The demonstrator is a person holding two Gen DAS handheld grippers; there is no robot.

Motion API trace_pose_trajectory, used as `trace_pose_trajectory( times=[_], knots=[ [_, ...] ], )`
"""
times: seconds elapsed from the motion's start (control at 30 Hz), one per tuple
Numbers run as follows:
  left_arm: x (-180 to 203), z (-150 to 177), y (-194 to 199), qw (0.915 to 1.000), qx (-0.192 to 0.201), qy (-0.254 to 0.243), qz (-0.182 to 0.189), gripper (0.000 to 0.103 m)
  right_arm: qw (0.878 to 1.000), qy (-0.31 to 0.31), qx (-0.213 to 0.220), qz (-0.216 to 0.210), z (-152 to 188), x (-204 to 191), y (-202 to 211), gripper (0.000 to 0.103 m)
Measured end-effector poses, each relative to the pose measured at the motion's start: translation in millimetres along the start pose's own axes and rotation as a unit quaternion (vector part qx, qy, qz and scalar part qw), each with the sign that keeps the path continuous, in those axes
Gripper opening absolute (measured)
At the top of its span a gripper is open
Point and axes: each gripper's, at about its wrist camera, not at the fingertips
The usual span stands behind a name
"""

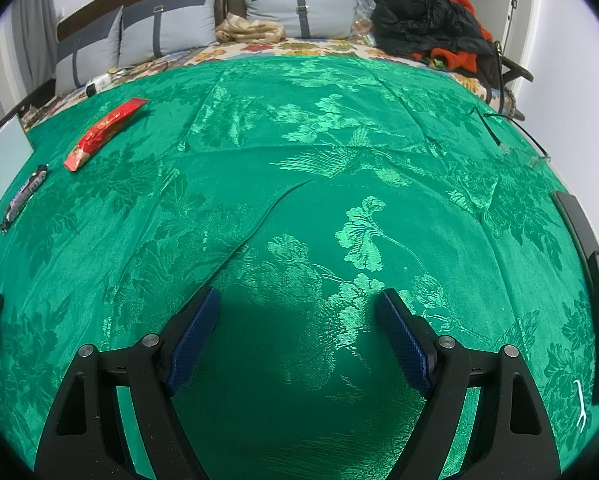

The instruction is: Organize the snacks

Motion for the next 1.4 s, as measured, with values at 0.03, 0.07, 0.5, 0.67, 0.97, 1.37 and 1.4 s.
trace_pose_trajectory(
  times=[0.03, 0.07, 0.5, 0.67, 0.97, 1.37, 1.4],
  knots=[
    [0.1, -0.2, 0.3, 1.0, 0.0, 0.0, 0.0, 0.103, 1.0, 0.0, 0.0, 0.0, 0.1, 0.1, -0.3, 0.084],
    [0.1, 0.0, 0.5, 1.0, 0.0, 0.0, 0.0, 0.103, 1.0, -0.001, 0.0, -0.001, 0.5, 0.0, -0.3, 0.084],
    [0.4, -0.1, 0.5, 1.0, 0.0, 0.0, 0.0, 0.103, 1.0, -0.001, 0.0, -0.001, 0.5, 0.3, -0.2, 0.084],
    [0.2, 0.1, 0.7, 1.0, 0.0, 0.0, -0.001, 0.103, 1.0, -0.001, 0.0, -0.001, 0.5, 0.3, -0.2, 0.084],
    [-2.3, -58.8, -5.5, 0.9986, -0.05, -0.017, 0.009, 0.102, 1.0, -0.001, 0.0, -0.001, 0.4, 0.3, -0.1, 0.084],
    [14.1, -142.3, -81.1, 0.9934, -0.098, -0.043, -0.041, 0.051, 1.0, -0.001, 0.0, -0.001, 0.4, 0.3, -0.1, 0.084],
    [14.3, -141.9, -81.5, 0.9943, -0.093, -0.042, -0.032, 0.033, 1.0, -0.001, 0.0, -0.001, 0.5, 0.4, -0.2, 0.084]
  ],
)
Point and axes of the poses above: each gripper's, at about its wrist camera, not at the fingertips, and y roughly against the way its jaws point, x to its right, z to its underside, and after that the axes turned 13 degrees about y, right-handed
